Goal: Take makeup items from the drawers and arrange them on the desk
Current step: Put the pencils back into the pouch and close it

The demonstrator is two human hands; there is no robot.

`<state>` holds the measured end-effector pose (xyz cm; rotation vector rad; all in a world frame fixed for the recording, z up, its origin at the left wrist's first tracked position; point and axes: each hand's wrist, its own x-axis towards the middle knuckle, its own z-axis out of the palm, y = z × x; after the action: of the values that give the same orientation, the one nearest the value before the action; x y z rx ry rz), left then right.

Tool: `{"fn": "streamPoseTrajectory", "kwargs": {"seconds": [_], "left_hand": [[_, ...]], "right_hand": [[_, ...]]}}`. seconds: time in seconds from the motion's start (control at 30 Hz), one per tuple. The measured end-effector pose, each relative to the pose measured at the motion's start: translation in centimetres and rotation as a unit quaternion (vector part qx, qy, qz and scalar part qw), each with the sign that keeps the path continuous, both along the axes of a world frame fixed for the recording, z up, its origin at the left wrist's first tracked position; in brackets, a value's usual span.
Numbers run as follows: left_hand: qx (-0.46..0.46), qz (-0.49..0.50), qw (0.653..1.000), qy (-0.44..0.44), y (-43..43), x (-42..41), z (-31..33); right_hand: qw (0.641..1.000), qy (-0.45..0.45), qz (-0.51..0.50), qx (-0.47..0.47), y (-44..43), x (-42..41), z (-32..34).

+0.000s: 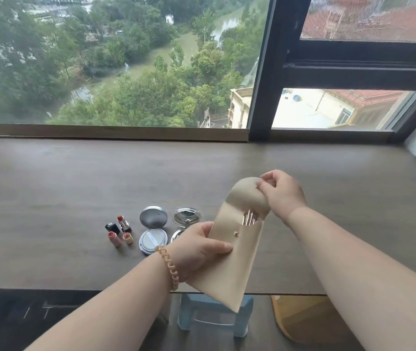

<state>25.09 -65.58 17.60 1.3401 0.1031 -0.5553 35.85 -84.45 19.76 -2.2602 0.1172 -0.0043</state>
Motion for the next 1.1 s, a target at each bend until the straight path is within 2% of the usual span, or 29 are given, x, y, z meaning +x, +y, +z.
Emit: {"fn": "streamPoseTrajectory", "kwargs": {"seconds": [0.1,0.13,0.17,0.23,0.3,0.37,0.47,0.6,0.73,0.8,0.97,1.1], "left_hand": [[-0.029,-0.033,0.999,-0.012,1.2,-0.3,0.4],[-0.035,-0.032,0.999,-0.016,1.7,-0.3,0.6],[-0.039,-0.029,0.999,-0.020,2.0,-0.3,0.8],[-0.048,-0.015,0.998,-0.023,2.6,-0.3,0.8],[-0.054,-0.003,0.998,-0.026,3.0,-0.3,0.6],[-0.051,-0.001,0.998,-0.036,3.3,-0.4,0.3],[-0.047,-0.010,0.997,-0.052,3.5,-0.4,-0.1],[0.011,-0.040,0.995,-0.086,3.3,-0.5,-0.4],[0.152,-0.088,0.973,-0.150,3.5,0.0,0.5],[0.208,-0.110,0.955,-0.179,3.2,0.3,1.3],[0.257,-0.130,0.932,-0.221,1.8,0.9,2.3],[0.253,-0.112,0.936,-0.216,0.7,1.3,2.7]], "right_hand": [[0.975,-0.001,0.057,-0.213,0.4,-0.8,-0.2],[0.967,-0.024,0.073,-0.243,0.8,-1.2,-0.2],[0.966,-0.045,0.086,-0.238,1.2,-1.7,-0.1],[0.981,-0.063,0.111,-0.146,1.8,-2.5,0.4],[0.989,-0.011,0.144,-0.031,2.2,-3.3,1.3],[0.982,0.057,0.173,0.045,2.5,-4.0,2.3],[0.970,0.104,0.198,0.101,2.6,-4.5,3.3],[0.954,0.122,0.274,-0.017,2.2,-4.7,4.0],[0.914,0.139,0.349,-0.155,2.2,-4.7,5.1],[0.906,0.139,0.362,-0.170,1.9,-4.6,5.3],[0.888,0.146,0.394,-0.187,0.9,-4.0,5.8],[0.884,0.155,0.403,-0.176,-0.3,-3.2,6.6]]}}
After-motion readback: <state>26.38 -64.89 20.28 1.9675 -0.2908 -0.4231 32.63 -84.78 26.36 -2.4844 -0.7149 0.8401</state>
